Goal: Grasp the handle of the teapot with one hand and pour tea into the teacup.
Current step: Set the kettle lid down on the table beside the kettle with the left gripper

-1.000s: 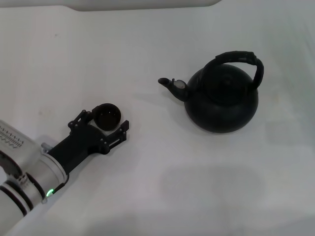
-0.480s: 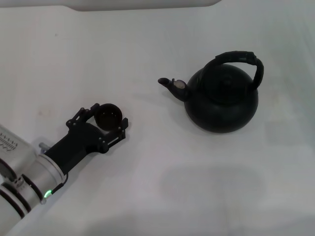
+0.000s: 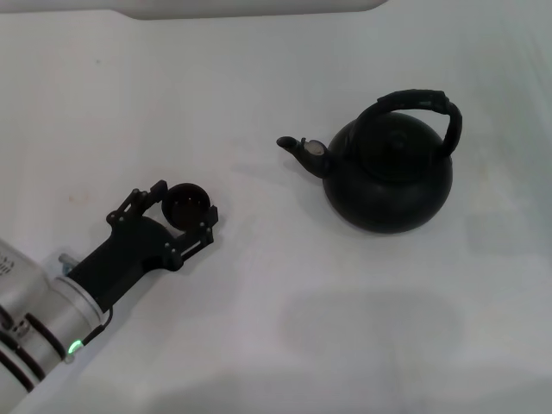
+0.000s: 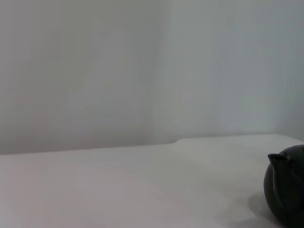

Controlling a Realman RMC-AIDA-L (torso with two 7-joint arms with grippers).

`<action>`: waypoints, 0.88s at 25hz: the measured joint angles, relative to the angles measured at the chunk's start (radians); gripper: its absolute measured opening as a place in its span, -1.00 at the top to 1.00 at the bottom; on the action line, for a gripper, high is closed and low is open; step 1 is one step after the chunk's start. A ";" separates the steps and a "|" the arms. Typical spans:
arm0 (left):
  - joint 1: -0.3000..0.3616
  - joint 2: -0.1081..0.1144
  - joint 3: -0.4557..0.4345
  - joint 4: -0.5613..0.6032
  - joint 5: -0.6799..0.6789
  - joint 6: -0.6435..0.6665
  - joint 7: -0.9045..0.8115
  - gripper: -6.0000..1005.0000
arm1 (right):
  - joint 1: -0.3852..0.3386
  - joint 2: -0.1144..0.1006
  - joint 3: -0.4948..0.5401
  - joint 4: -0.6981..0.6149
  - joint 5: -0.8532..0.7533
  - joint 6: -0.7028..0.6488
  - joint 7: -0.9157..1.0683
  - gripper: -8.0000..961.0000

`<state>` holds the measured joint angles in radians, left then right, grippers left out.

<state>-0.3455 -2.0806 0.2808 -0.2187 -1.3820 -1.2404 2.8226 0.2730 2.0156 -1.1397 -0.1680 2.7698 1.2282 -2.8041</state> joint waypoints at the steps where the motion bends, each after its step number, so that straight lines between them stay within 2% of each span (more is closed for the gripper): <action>1: 0.003 0.000 0.000 0.001 0.000 -0.004 0.000 -0.77 | 0.000 0.000 0.000 0.000 0.000 0.002 0.000 -0.66; 22: 0.081 0.000 -0.006 0.050 -0.036 -0.171 0.000 -0.77 | -0.002 0.000 0.000 0.010 -0.001 0.021 0.000 -0.66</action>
<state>-0.2645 -2.0803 0.2745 -0.1684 -1.4184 -1.4117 2.8226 0.2714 2.0155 -1.1397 -0.1582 2.7687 1.2489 -2.8041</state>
